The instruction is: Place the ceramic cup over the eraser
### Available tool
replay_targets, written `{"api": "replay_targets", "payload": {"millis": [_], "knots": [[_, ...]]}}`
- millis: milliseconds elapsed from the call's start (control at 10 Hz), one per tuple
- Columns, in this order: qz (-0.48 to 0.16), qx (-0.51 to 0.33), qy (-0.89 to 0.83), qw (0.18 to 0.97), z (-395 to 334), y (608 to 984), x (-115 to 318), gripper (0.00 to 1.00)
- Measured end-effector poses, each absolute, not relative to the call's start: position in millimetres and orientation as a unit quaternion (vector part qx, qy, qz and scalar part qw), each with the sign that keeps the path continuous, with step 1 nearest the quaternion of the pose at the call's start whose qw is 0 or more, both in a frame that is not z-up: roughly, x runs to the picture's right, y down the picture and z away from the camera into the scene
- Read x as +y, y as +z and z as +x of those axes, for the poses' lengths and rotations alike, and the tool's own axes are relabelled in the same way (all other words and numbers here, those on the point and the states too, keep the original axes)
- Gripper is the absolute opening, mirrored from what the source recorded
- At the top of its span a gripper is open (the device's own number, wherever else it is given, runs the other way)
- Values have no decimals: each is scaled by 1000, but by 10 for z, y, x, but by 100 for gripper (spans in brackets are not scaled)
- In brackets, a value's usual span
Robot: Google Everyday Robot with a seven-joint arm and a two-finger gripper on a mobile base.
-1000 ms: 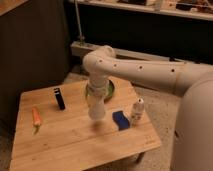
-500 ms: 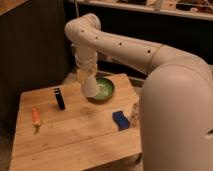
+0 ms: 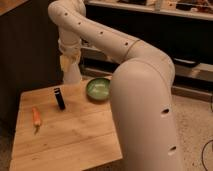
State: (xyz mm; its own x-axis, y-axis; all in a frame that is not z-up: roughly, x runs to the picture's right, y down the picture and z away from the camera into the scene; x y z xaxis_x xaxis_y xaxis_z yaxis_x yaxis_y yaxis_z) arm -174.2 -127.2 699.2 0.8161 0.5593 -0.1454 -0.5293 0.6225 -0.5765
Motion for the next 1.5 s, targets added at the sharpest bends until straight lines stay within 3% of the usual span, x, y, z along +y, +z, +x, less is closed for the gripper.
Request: {"api": "replay_targets", "payload": {"millis": [300, 1500], "knots": [[-329, -84, 297, 892, -1886, 7065, -1166, 0], [-344, -56, 232, 908, -2449, 7534, -703, 0]]}}
